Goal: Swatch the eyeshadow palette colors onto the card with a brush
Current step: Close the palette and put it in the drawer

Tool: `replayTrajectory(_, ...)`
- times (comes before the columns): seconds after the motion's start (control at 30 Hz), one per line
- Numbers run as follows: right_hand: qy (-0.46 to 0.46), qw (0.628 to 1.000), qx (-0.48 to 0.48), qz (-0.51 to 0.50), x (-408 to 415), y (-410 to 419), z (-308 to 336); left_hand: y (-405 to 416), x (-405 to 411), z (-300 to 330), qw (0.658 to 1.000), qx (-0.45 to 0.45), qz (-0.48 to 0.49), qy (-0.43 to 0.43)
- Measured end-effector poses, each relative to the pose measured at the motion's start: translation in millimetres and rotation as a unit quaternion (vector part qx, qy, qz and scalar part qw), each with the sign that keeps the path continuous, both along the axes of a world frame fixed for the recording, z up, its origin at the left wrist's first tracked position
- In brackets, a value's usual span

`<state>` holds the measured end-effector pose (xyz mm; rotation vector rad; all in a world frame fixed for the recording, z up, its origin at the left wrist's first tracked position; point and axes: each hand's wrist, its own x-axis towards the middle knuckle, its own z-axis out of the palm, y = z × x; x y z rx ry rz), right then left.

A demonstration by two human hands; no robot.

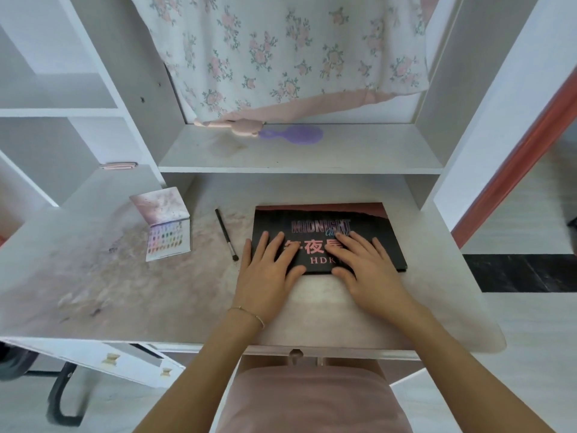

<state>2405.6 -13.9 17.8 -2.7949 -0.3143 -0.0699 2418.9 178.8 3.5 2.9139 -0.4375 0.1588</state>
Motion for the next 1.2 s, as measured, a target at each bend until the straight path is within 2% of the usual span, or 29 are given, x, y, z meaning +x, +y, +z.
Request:
replayTrajectory(0.2,-0.078,0.992,0.067,-0.070,-1,11,-5,-9,9,9,0.999,-0.042,0.006,0.002)
replayTrajectory(0.27,-0.092,0.989,0.098,-0.066,-11,15,-6,-5,-8,13,0.996,-0.082,-0.008,-0.032)
replayTrajectory(0.4,-0.082,0.991,0.106,-0.017,-41,18,-12,5,-64,2,0.967,-0.183,-0.002,-0.175)
replayTrajectory(0.47,-0.074,0.994,0.083,0.002,-51,17,-14,6,-95,-13,0.952,-0.222,-0.006,-0.210)
replayTrajectory(0.57,-0.061,0.996,0.069,0.000,-56,18,-12,3,-130,-34,0.946,-0.230,-0.020,-0.228)
replayTrajectory(0.63,-0.058,0.995,0.075,-0.007,-57,19,-12,0,-140,-42,0.955,-0.218,0.005,-0.200)
replayTrajectory(0.73,-0.064,0.995,0.080,-0.007,-58,20,-13,-7,-138,-49,0.975,-0.195,0.102,-0.041)
replayTrajectory(0.77,-0.063,0.995,0.081,-0.007,-59,20,-14,-10,-136,-53,0.971,-0.198,0.130,0.013)
replayTrajectory(0.83,-0.061,0.994,0.091,-0.008,-60,19,-14,-15,-132,-62,0.960,-0.208,0.177,0.064)
replayTrajectory(0.93,-0.062,0.991,0.116,-0.020,-63,18,-14,-18,-124,-68,0.951,-0.194,0.227,0.079)
replayTrajectory(1.2,-0.088,0.992,0.089,-0.010,-78,16,-17,-24,-120,-68,0.936,-0.236,0.250,0.076)
